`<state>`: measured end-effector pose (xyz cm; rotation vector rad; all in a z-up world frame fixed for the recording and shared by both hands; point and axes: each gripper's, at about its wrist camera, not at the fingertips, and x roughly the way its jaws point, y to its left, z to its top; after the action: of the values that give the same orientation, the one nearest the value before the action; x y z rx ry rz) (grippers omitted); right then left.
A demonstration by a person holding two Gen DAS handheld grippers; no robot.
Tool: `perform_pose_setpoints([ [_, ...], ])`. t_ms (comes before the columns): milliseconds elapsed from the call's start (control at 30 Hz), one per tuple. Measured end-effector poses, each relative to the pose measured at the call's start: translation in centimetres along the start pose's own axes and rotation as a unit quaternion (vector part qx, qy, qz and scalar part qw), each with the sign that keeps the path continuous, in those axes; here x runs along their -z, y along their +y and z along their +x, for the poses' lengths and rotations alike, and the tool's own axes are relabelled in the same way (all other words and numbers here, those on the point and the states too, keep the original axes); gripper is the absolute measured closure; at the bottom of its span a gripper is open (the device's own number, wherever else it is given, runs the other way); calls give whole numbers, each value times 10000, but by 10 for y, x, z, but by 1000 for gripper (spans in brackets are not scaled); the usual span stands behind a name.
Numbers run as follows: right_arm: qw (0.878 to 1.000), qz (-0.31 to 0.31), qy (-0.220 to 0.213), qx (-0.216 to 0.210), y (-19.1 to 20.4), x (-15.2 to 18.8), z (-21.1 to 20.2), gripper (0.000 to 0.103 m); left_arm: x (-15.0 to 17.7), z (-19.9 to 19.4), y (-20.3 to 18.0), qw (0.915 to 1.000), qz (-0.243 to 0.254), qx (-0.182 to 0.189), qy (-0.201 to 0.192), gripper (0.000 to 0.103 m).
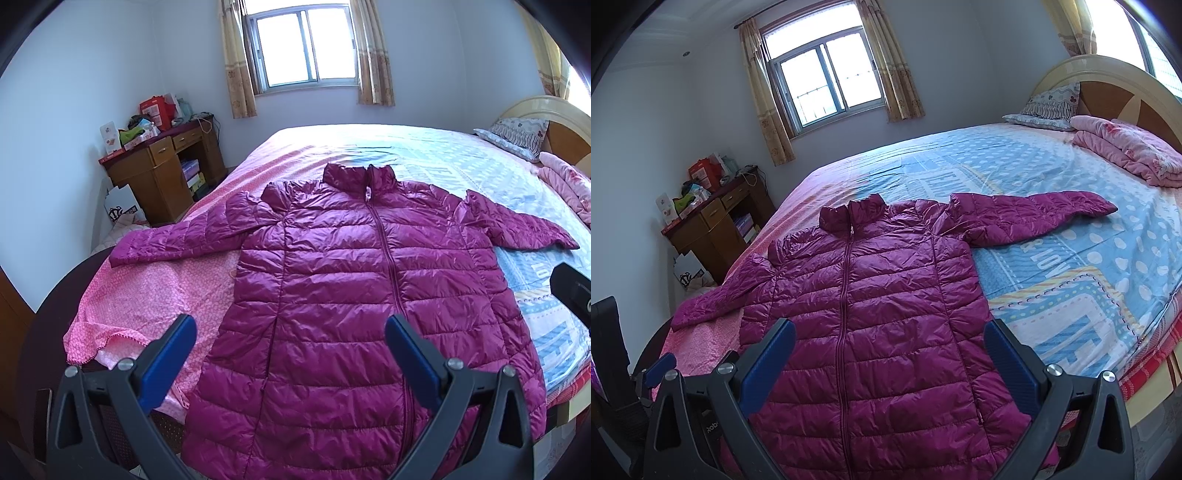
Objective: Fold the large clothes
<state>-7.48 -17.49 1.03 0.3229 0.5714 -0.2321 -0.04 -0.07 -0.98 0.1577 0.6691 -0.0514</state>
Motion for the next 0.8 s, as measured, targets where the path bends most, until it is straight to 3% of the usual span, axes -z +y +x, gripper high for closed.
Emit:
perform_pose_setpoints([
  [800, 10000, 35, 65, -27, 0, 7, 2, 1, 4, 3, -1, 10000, -25, 14, 62, 0],
])
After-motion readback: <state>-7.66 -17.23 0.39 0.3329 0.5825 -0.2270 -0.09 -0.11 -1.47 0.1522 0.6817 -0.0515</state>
